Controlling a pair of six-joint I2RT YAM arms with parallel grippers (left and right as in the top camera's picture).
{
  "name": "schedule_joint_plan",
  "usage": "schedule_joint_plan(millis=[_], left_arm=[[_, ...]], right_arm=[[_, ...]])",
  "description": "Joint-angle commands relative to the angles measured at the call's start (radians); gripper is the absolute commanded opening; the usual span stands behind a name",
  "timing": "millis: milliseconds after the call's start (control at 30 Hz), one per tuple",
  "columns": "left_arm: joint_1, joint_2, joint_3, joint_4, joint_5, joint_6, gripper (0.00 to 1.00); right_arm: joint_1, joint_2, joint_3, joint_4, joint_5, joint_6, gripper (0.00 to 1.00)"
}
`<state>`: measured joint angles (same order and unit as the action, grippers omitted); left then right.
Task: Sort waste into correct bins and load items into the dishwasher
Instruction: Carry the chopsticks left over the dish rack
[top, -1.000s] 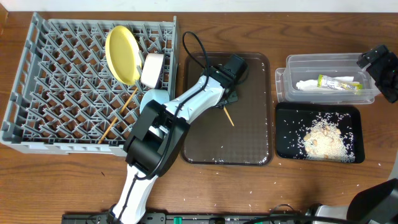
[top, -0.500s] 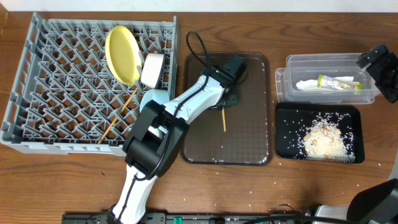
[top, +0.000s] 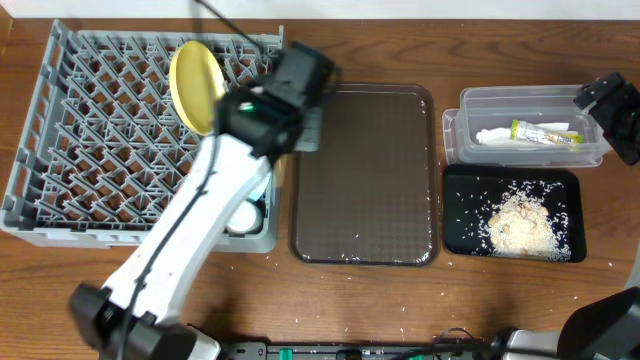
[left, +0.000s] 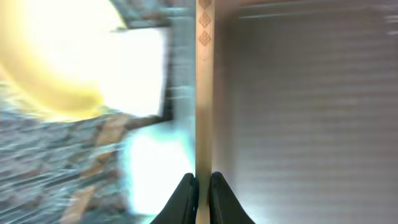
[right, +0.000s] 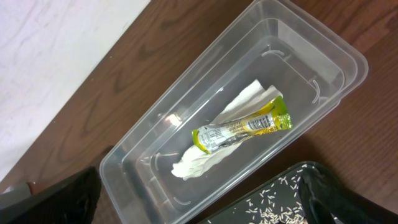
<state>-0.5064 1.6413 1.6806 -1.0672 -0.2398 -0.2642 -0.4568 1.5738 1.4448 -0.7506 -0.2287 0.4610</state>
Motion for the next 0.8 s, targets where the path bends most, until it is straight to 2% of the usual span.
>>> schedule_joint_plan(millis=[0,167,367,533,600,667,767], left_arm=[[0.080,-0.005,-0.002,-0.063,-0.259,0.107,0.08],[0.186,0.016,-0.064,-0.053,-0.259,0.187,0.08],[0.293,0.077,-0.161,0.037,-0.258,0.258,0.08],[0.350,0.158,-0.192,0.064,-0.258,0.271,0.08],[0.363,0.193,-0.192,0.064,-0.257,0.271,0.17],[0.366,0.211,-0.192,0.064,-0.239,0.271,0.34],[0.365,0.219,-0.192,0.064,-0.212,0.270,0.41]], right_arm=[[0.000,0.001,0.007,-0.002,0.000,0.006,0.99],[0.000,0.001,0.007,-0.002,-0.001,0.006,0.99],[0.000,0.001,0.007,-0.002,-0.001,0.006,0.99],[0.000,0.001,0.007,-0.002,-0.001,0.006,0.99],[0.000,0.001,0.007,-0.002,0.000,0.006,0.99],[0.000,0.001,0.007,-0.002,-0.001,0.006,0.99],[0.000,0.001,0.007,-0.002,0.000,0.006,0.99]])
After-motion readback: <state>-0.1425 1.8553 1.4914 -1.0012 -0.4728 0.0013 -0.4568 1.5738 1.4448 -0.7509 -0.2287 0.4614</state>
